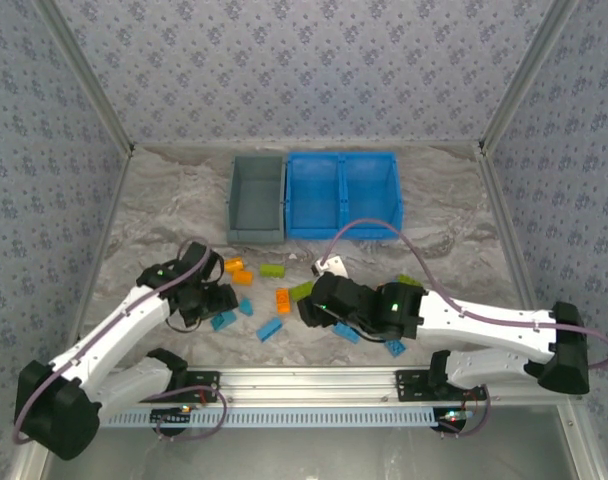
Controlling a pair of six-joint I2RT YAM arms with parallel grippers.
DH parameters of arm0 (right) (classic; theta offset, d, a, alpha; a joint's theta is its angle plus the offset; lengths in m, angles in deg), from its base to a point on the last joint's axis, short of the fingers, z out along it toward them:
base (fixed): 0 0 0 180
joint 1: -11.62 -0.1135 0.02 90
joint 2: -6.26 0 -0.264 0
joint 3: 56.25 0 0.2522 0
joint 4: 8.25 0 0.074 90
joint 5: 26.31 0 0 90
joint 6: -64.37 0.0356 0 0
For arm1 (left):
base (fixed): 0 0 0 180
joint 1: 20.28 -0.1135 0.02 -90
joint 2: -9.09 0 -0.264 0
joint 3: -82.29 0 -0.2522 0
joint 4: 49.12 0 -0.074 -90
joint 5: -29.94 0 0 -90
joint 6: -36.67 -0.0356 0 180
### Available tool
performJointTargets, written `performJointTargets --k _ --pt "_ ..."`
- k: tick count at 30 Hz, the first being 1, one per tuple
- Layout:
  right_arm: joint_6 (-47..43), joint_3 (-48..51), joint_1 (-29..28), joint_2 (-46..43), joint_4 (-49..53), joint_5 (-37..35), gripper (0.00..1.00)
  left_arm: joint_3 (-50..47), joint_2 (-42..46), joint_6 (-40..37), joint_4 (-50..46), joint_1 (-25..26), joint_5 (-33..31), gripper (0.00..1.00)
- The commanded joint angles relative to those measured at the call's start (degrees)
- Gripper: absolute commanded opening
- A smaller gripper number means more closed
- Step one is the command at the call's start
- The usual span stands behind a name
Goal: Sort the legos into containers by color
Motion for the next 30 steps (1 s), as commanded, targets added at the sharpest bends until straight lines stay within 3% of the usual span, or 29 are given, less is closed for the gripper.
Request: performJointTargets --k 1,6,8,11,23,30 --pt "1.0 -1.2 -1.1 2.7 -3.1 -0.9 0.72 -1.9 5.3 14.5 -4.7 0.4 -0.6 0.75" --pt "0.2 -3.1 -1.3 6.3 -3.7 -0.9 0.72 -9.3 15.1 38.1 5.4 1.8 4.3 0.77" --pt "-0.1 -3.9 -1.4 7.6 -3.8 -1.0 0.72 -13.1 18.7 48.3 10.1 3.4 3.6 0.81" --pt "0.1 -4.3 -1.6 8.3 -3.7 -1.2 0.72 -16.0 21.4 57.1 13.2 4.5 1.9 0.84" --pt "0.0 -3.8 -1.7 8.3 -4.3 -0.7 0.72 -20.7 12.0 68.2 26.6 4.6 -0.8 0.86" --pt "-3.6 0.2 -2.5 5.9 -15.8 4.4 0.74 -18.0 5.4 67.5 26.8 3.2 -3.4 0.72"
